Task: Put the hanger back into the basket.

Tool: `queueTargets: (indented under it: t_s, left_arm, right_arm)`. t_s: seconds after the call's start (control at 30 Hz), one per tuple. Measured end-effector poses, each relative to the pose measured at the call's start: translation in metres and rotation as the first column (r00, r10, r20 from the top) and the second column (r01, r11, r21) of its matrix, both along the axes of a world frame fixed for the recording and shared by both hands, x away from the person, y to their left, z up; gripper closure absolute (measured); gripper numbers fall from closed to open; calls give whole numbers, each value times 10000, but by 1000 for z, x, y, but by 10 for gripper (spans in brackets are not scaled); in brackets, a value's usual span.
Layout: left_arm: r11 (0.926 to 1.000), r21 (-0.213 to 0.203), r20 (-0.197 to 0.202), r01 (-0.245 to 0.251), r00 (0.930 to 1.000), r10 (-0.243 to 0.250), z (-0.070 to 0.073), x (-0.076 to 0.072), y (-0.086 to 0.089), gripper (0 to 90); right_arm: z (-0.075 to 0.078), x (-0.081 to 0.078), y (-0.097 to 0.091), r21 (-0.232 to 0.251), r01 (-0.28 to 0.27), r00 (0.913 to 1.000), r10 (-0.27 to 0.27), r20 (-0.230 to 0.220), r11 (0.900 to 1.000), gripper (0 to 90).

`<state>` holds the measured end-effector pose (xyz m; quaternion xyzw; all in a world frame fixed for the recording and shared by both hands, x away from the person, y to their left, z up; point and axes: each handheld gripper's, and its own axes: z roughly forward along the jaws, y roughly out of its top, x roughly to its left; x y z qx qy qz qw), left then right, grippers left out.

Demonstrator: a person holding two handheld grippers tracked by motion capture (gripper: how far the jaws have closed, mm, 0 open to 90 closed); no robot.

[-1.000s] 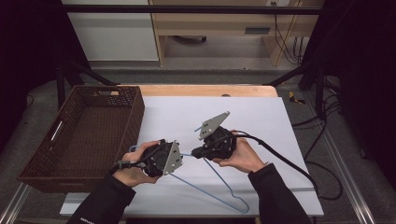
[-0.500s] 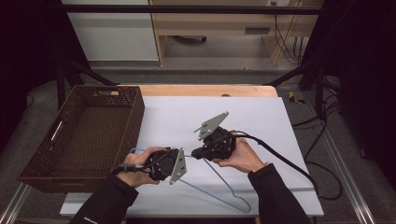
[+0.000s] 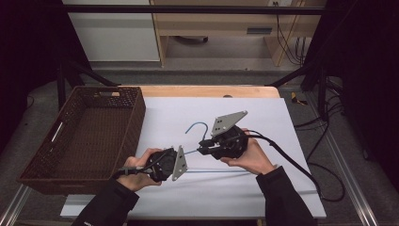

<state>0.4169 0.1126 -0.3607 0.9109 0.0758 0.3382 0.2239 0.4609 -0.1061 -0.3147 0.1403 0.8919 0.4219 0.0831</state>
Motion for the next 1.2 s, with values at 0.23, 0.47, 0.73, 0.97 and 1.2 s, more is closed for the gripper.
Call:
queueTargets:
  t_s: [0.23, 0.47, 0.73, 0.97, 1.2]
  left_arm:
    - [9904, -979, -195, -978, 9952, 964, 7, 4, 5, 868]
    - [9449, -2419, -624, -2205, 9753, 2117, 18, 10, 18, 868]
    - [9057, -2956, -690, -3038, 9524, 2969, 30, 14, 24, 868]
    - [8682, -3604, -636, -3411, 9375, 3420, 52, 14, 39, 868]
    - [8291, -4236, -687, -3649, 9256, 3722, 72, 15, 57, 868]
  right_arm:
    - [-9, -10, -35, 936, 1108, 9923, -1154, 448, 9894, 569]
    - [-28, -27, -78, 2158, 3132, 9378, -3370, 831, 9248, 275]
    - [-49, -40, -100, 2874, 4105, 8966, -4404, 455, 8654, 167]
    - [-67, -46, -122, 3184, 4919, 8526, -5224, 120, 8103, 124]
    - [-80, -46, -134, 3056, 5514, 8152, -5792, 4, 7763, 113]
